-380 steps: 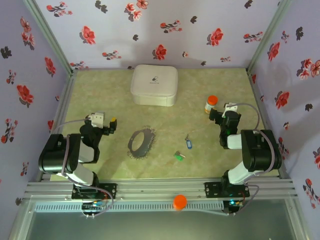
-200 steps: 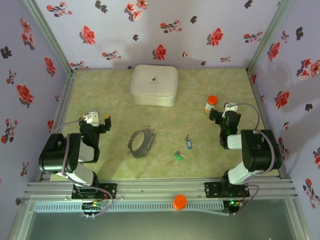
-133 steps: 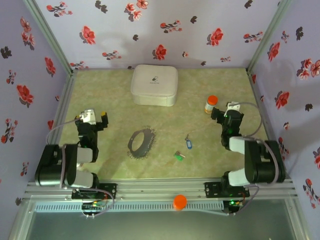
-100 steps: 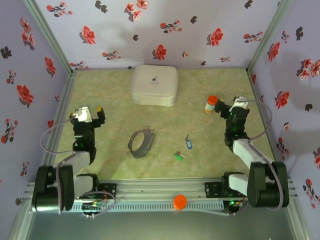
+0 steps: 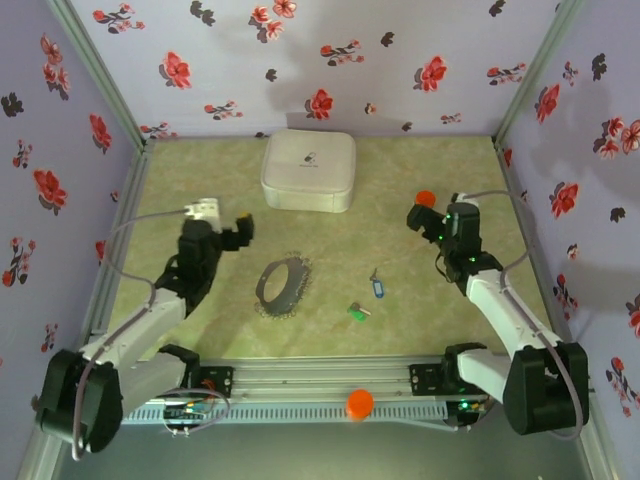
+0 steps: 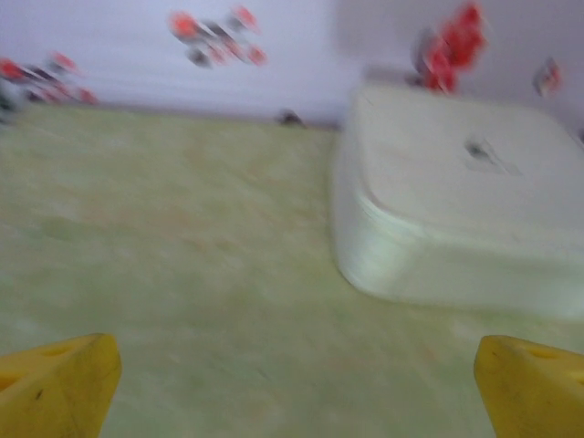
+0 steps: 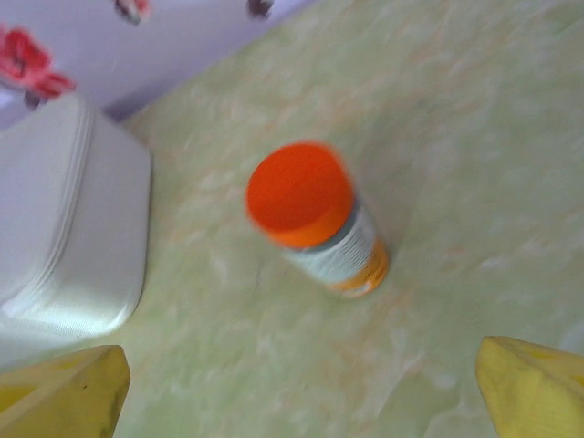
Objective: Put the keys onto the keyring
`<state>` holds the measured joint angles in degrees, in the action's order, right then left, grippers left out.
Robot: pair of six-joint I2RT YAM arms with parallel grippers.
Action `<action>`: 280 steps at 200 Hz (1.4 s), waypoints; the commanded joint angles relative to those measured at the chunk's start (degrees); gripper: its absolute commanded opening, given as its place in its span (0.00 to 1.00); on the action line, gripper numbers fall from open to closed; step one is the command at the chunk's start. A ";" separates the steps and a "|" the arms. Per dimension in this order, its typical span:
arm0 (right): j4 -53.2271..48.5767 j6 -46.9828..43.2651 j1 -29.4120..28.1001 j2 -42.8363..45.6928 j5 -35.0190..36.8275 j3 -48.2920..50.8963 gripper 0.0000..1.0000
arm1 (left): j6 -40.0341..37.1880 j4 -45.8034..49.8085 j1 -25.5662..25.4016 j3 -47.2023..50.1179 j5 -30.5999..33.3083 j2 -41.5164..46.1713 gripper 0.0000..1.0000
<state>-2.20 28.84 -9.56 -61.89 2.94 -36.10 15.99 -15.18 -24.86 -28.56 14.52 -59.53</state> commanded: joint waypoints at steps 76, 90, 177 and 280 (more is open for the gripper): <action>-13.97 0.86 -21.64 -10.12 -2.14 -13.12 0.95 | 27.13 18.33 -11.12 -1.40 4.00 -7.01 1.00; -13.88 0.95 -24.54 -14.09 -3.01 -15.49 0.94 | 30.04 20.92 -11.04 -0.35 5.08 -6.16 1.00; -16.04 3.86 -32.34 -33.99 -10.97 -29.85 0.73 | 37.75 33.63 -8.01 4.47 -1.27 0.29 1.00; -14.59 4.72 -32.20 -32.88 -9.45 -27.04 0.74 | 44.74 29.36 -15.30 2.37 -13.30 -6.86 0.72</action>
<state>-16.78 33.06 -41.80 -96.92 -7.31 -64.45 57.98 15.92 -38.15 -24.40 4.99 -64.05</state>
